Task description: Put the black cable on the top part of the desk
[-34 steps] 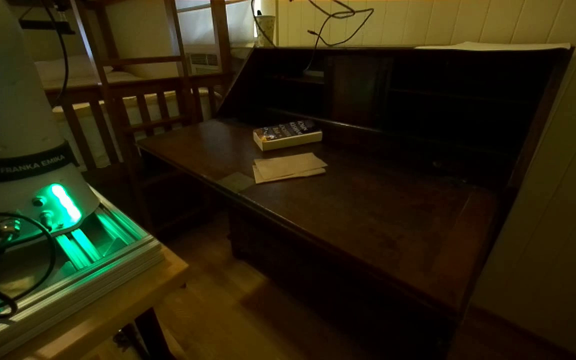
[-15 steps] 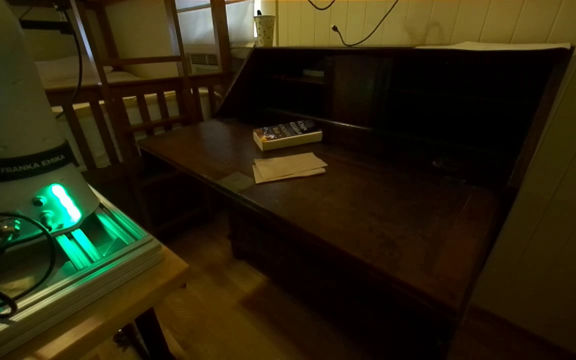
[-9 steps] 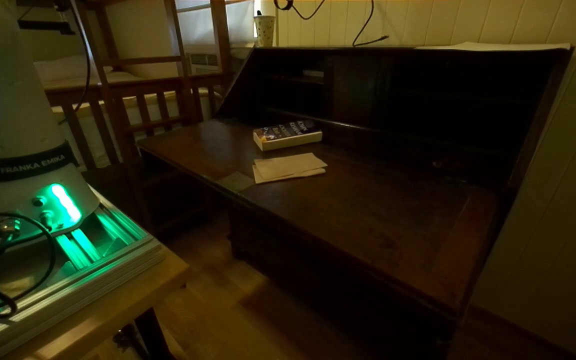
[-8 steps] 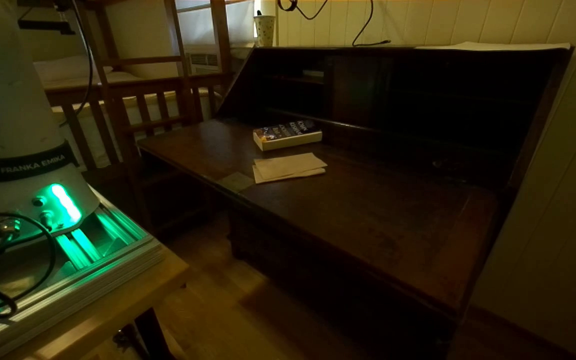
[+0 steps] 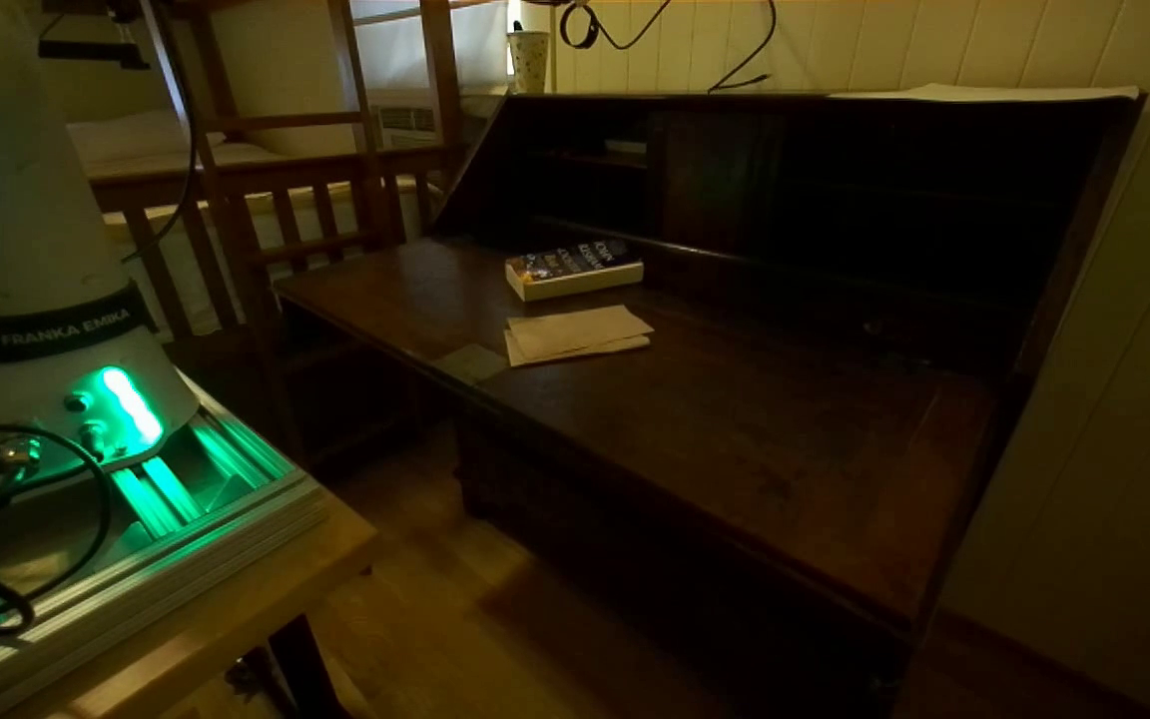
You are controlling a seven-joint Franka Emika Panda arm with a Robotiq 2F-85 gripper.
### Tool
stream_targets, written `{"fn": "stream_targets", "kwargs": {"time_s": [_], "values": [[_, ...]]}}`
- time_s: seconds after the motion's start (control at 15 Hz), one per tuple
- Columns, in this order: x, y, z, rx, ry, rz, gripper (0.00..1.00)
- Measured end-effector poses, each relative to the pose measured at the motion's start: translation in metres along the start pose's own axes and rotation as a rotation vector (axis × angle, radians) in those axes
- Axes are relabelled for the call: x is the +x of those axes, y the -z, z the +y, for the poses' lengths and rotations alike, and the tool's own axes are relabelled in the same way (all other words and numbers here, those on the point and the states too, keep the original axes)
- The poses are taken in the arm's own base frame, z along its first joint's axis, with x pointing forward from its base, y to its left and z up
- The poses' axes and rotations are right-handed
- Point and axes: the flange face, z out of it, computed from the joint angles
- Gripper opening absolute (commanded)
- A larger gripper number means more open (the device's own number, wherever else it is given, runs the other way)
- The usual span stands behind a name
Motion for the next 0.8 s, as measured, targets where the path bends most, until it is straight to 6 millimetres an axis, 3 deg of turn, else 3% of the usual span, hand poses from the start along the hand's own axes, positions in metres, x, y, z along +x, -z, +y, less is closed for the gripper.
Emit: {"fn": "stream_targets", "kwargs": {"time_s": [0.4, 0.47, 0.53, 0.8], "values": [[-0.018, -0.056, 0.010, 0.020, -0.068, -0.043, 0.03], [-0.018, -0.064, 0.009, 0.022, -0.073, -0.060, 0.11], [-0.020, -0.071, 0.008, 0.025, -0.078, -0.083, 0.11], [-0.019, -0.083, 0.006, 0.023, -0.088, -0.100, 0.11]]}}
